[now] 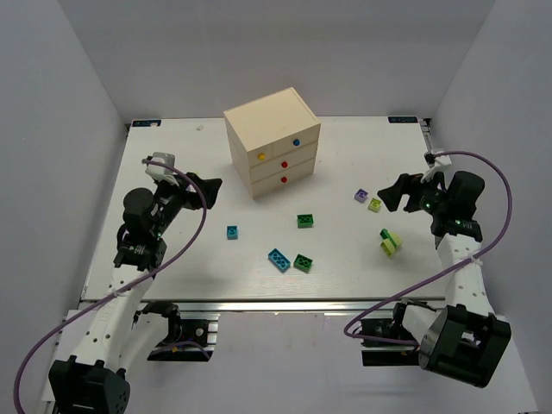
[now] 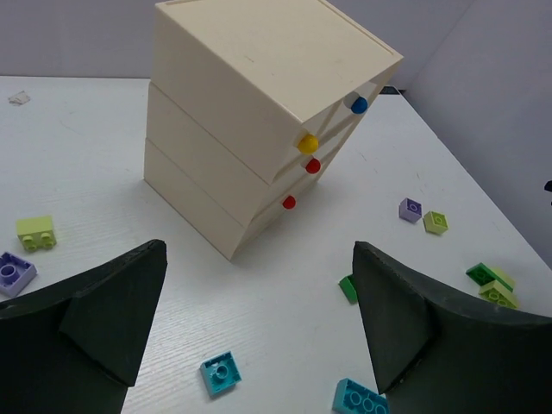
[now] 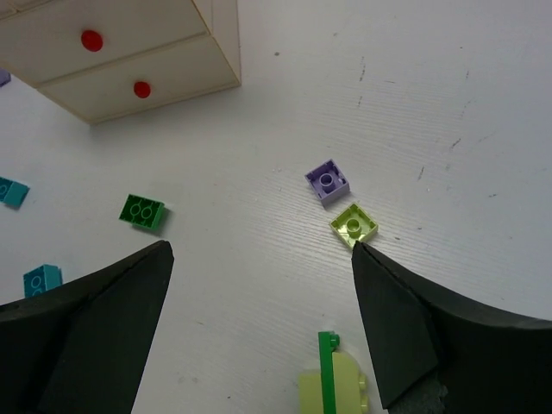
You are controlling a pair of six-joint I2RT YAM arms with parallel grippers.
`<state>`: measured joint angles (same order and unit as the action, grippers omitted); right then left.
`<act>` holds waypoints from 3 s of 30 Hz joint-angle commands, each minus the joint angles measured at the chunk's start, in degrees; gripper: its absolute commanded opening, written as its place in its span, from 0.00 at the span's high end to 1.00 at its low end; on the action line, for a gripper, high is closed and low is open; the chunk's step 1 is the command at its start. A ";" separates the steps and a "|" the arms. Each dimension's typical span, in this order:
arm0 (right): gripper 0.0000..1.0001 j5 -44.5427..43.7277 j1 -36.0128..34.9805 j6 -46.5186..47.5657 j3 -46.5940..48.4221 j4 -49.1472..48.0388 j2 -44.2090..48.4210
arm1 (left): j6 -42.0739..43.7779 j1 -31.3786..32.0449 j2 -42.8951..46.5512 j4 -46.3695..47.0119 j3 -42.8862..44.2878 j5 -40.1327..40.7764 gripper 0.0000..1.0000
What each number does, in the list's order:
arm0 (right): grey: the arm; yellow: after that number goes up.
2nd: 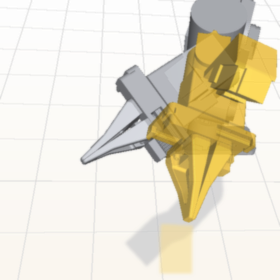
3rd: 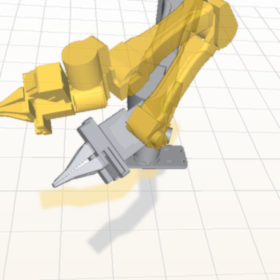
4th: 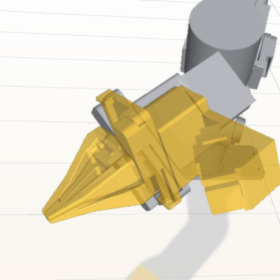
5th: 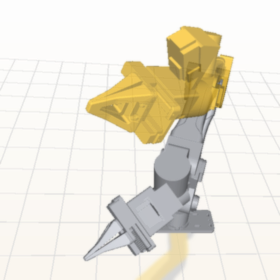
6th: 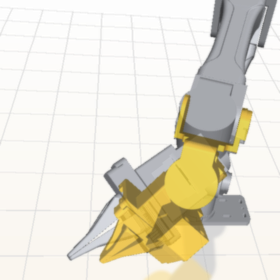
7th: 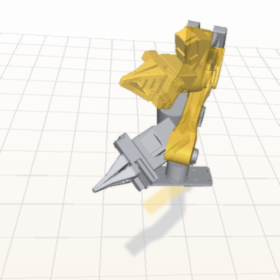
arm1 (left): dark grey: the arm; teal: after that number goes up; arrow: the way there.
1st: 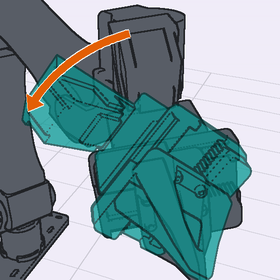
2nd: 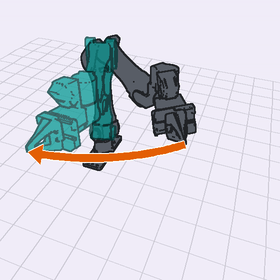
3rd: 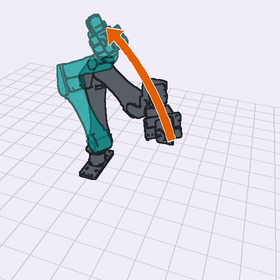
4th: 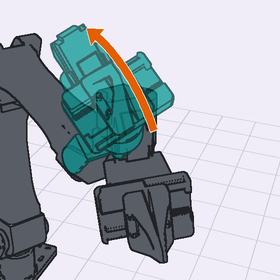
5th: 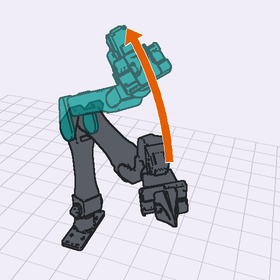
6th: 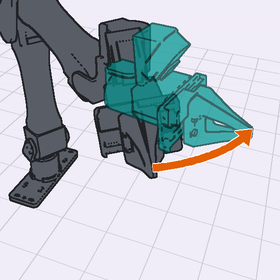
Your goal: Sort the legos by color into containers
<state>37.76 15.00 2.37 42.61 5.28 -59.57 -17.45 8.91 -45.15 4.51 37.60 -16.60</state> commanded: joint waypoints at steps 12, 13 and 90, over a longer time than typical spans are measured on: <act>0.11 3.83 -11.80 16.08 12.10 10.42 -7.02 | -4.86 0.06 -3.89 1.37 1.33 -3.00 0.57; 0.11 3.29 -12.71 16.78 14.15 12.11 -8.62 | -5.22 0.06 -4.59 1.29 1.50 -3.00 0.77; 0.99 -20.80 -37.33 -18.55 38.61 -10.55 -40.01 | -1.44 0.06 -10.67 -0.73 2.03 -3.26 0.17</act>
<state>17.19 -23.16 -18.35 82.59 -2.35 -104.09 -19.51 8.91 -57.04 3.27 38.11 -19.33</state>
